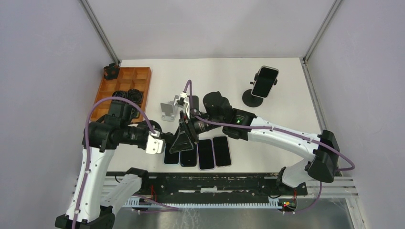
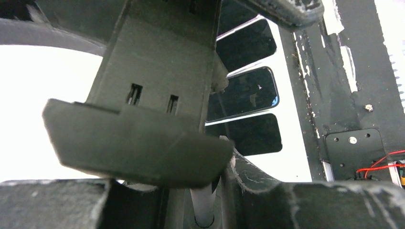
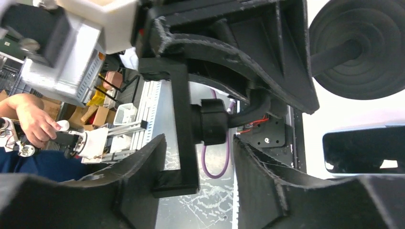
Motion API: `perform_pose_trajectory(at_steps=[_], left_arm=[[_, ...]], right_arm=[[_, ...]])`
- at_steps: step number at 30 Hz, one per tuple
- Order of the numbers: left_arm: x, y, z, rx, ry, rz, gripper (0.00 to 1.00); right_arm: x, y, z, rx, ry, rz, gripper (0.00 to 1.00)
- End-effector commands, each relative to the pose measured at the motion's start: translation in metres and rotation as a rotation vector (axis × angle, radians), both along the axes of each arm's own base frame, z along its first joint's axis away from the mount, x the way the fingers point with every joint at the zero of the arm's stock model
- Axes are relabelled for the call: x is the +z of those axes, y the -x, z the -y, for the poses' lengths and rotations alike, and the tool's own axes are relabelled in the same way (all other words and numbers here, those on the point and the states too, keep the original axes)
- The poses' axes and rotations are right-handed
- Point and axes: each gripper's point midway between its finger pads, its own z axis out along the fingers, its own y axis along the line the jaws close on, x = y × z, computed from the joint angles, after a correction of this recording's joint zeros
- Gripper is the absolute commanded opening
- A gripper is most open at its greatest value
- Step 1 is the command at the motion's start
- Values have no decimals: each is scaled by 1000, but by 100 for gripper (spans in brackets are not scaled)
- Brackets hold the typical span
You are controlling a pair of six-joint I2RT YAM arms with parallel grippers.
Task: Remove the phone from the phone stand
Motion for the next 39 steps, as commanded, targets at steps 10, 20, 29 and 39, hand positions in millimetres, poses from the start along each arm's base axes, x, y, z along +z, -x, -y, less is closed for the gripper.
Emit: perform_pose_trajectory(at_steps=[10,20,29,39], left_arm=[[25,1,6,-52,47,146,2],[69,12,29,-40,265,33,2],[101,26,48,-92,435,-150,2],[90,20,50,-93,444,-175,3]], right_arm=[[30,1,-2,13,-143,53,34],[38,-8,15,-68,-214,191,0],[66,0,25,-47,-327,244,0],[78,5,10,55,-353,234,0]])
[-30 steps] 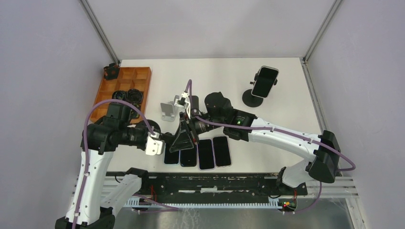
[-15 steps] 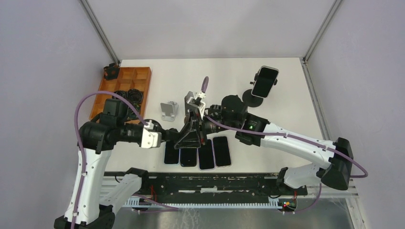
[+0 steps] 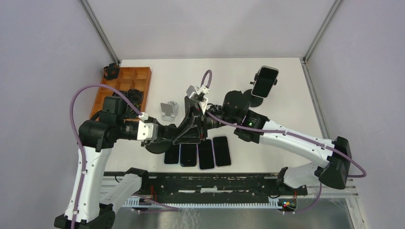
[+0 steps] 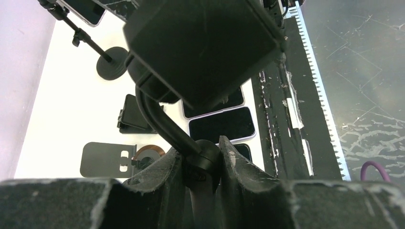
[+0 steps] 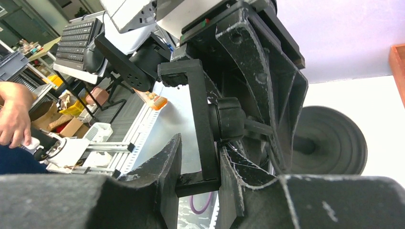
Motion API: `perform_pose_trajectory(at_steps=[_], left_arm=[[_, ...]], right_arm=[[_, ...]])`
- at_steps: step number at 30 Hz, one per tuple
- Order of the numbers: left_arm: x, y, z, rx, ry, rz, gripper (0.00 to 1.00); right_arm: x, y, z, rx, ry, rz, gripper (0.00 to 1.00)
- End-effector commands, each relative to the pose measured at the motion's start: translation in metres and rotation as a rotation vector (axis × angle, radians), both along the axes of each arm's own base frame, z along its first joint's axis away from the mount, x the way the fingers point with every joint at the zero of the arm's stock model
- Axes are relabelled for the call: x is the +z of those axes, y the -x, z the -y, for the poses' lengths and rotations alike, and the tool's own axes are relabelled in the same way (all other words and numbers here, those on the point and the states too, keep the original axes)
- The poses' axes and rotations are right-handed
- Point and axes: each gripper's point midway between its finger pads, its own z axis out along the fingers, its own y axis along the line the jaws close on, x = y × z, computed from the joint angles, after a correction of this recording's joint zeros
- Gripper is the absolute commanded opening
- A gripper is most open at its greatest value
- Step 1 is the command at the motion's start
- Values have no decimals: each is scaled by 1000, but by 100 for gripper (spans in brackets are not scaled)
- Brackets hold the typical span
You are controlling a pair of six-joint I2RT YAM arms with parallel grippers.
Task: Remove the phone from the phone stand
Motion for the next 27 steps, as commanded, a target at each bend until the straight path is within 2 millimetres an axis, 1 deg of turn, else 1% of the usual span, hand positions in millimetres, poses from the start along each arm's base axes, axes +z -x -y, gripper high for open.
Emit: perform_pose_trajectory(at_steps=[1,2,3,4,5,6,7,8,9,10,13,15,18,21,25,27], left_arm=[[28,2,14,-77,132,52,8],[27,0,13,-69,123,55,18],[25,-3,12,-55,113,52,33],[25,-7,12,-30,107,35,84],[27,-16,12,12,105,20,99],[30,-27,11,69,106,-7,100],[37,-39,11,116,114,17,100],[40,-44,9,148,109,27,100],[43,-46,7,164,105,46,100],[47,-46,6,172,104,70,100],[57,-46,3,202,113,104,100],[62,-49,2,236,128,100,100],[71,-55,1,290,150,68,100],[81,-57,1,312,165,36,100],[77,-57,-2,330,153,48,100],[73,-57,-4,347,147,53,100]], right_arm=[[10,-5,-11,27,-14,47,0],[9,-10,-10,20,2,56,0],[11,-20,-7,5,10,70,0],[13,-30,-4,-9,16,77,0],[14,-45,1,-34,24,71,0],[15,-59,7,-55,32,60,0],[17,-74,13,-74,41,53,0],[18,-88,19,-99,49,48,0],[22,-98,24,-113,48,54,0],[22,-109,29,-133,58,55,0],[26,-134,36,-179,96,85,0],[24,-152,38,-212,122,92,0],[26,-187,39,-301,155,125,0],[33,-219,36,-358,137,115,0],[46,-259,32,-429,95,111,0],[46,-281,33,-464,86,97,0]])
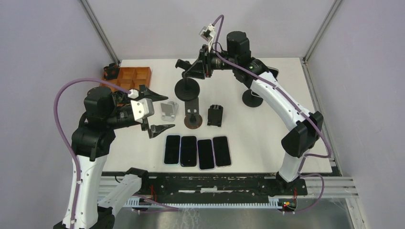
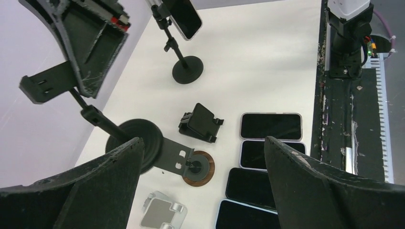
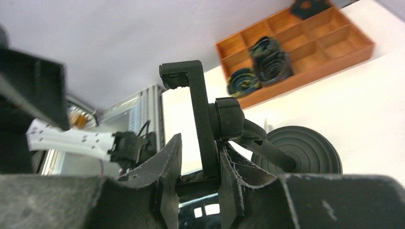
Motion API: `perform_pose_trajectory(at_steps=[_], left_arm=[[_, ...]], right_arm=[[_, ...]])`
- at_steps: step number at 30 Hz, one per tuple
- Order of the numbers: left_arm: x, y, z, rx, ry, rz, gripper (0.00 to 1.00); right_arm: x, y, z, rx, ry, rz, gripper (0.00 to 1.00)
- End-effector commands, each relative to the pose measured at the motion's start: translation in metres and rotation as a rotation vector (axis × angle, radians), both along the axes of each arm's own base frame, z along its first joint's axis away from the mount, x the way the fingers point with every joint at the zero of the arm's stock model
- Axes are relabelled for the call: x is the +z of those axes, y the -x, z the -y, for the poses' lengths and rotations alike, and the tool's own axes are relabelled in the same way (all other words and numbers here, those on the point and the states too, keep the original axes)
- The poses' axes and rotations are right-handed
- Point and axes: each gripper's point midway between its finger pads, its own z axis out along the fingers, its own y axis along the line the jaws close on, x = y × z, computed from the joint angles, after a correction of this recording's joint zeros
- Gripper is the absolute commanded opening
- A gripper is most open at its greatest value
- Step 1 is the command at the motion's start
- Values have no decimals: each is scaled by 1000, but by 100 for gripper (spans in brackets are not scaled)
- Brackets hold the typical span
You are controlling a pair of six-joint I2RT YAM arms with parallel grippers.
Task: Remove the phone from the phone stand
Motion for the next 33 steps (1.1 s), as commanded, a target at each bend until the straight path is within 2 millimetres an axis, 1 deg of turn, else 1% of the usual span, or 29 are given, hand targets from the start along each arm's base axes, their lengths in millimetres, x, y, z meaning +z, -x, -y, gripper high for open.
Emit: perform_pose_trajectory(at_steps=[1,4,6,8,9,12,15,17,19,22,26,29,30,31,32,33], left_arm=[[3,0,-4,52,13,-5,100],[-2,2,-7,65,2,-11,100],[-4,2,-8,74,-5,-19,100],[-7,1,-10,89,-16,-24,100],[-8,0,-11,94,-21,-28,100],[-13,-3,-12,101,-37,-26,100],[-17,-4,-12,85,-55,5,100],[-22,-4,-12,79,-63,7,100],[-27,-4,-12,76,-66,-6,100],[-35,-6,-10,68,-68,-33,100],[-39,-4,-9,50,-68,-40,100],[-42,-5,-9,48,-76,-33,100],[-42,-5,-9,51,-78,-33,100],[-43,-6,-10,54,-79,-38,100],[-45,-7,-10,57,-81,-46,100],[-46,-6,-10,57,-85,-53,100]], right_arm=[[41,-52,7,-107,-102,114,0],[33,-87,15,-165,-130,63,0],[26,-106,19,-192,-152,38,0],[11,-121,21,-212,-144,4,0],[10,-128,21,-218,-151,14,0],[-22,-146,20,-242,-118,-17,0],[-63,-157,17,-251,-76,-72,0],[-87,-162,15,-255,-47,-101,0],[-105,-168,14,-263,-24,-116,0],[-125,-173,12,-266,-6,-135,0],[-147,-168,8,-240,21,-167,0],[-162,-166,9,-235,45,-174,0],[-165,-165,10,-233,54,-173,3],[-168,-165,10,-232,61,-169,10],[-170,-164,11,-230,71,-170,26],[-172,-163,13,-229,84,-176,34]])
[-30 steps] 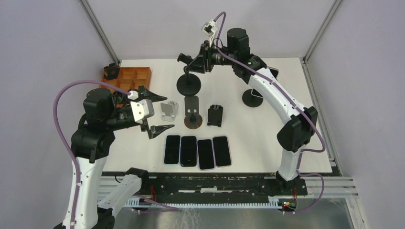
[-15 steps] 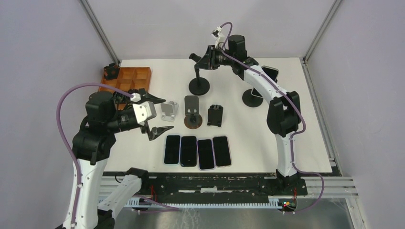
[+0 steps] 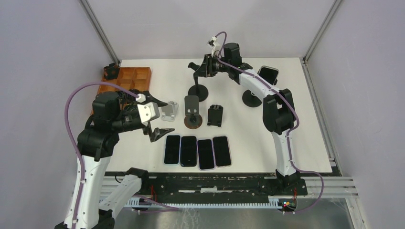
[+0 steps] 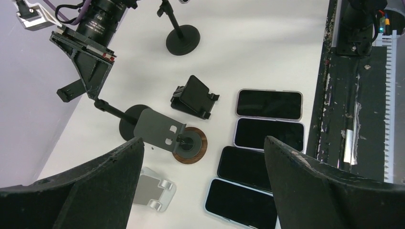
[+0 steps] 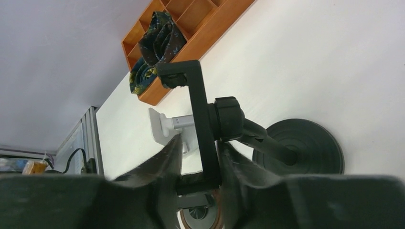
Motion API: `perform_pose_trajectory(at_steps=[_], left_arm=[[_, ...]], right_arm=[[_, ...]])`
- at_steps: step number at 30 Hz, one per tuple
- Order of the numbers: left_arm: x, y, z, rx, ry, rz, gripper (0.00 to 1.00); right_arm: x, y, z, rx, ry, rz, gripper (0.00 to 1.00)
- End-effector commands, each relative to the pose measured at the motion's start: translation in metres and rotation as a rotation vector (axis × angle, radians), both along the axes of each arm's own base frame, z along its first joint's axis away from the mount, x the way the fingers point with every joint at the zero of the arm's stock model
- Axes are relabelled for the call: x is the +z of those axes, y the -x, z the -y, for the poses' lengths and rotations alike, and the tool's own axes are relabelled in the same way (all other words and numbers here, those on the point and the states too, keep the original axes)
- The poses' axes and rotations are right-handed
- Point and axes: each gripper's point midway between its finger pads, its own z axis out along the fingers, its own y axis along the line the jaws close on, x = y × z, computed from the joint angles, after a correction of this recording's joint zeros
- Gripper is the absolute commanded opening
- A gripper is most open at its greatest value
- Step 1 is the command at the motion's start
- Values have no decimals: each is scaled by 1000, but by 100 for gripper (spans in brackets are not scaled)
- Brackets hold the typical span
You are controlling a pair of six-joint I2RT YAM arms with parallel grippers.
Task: Remove the phone from the phone stand
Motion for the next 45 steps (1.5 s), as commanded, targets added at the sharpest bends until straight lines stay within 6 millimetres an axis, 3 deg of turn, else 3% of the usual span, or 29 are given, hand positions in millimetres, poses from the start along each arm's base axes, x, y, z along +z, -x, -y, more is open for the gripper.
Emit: perform_pose_trajectory(at_steps=[1,4,5,11,17,21,25,27,31,37,42,45], left_arm=[[-5,0,-1,-14,-21,8,100],[-7,-1,-2,-7,-34,7,100],[-6,-1,-3,0,-37,11,100],[4,-7,-4,35,-17,31,100],[10,-9,-5,54,-8,20,100],[18,-12,-8,83,-11,39,100],[24,-16,-10,103,-11,46,100],[24,-19,-9,107,-10,34,100],[25,-23,-8,109,-9,19,100],[22,-20,-8,97,-15,32,100],[14,-15,-9,82,-36,21,100],[10,-14,-10,82,-45,7,100]], right_arm=[[11,3,-1,28,12,83,46],[20,2,5,8,41,114,76],[24,1,7,-3,50,131,96],[84,-2,34,-108,60,238,98],[139,16,75,-223,128,332,98],[172,49,120,-366,149,403,98],[188,84,180,-522,109,443,98],[189,99,209,-591,85,451,98],[168,116,261,-727,113,418,98],[137,121,336,-975,139,368,98],[113,109,332,-936,84,351,98],[104,99,318,-853,57,337,98]])
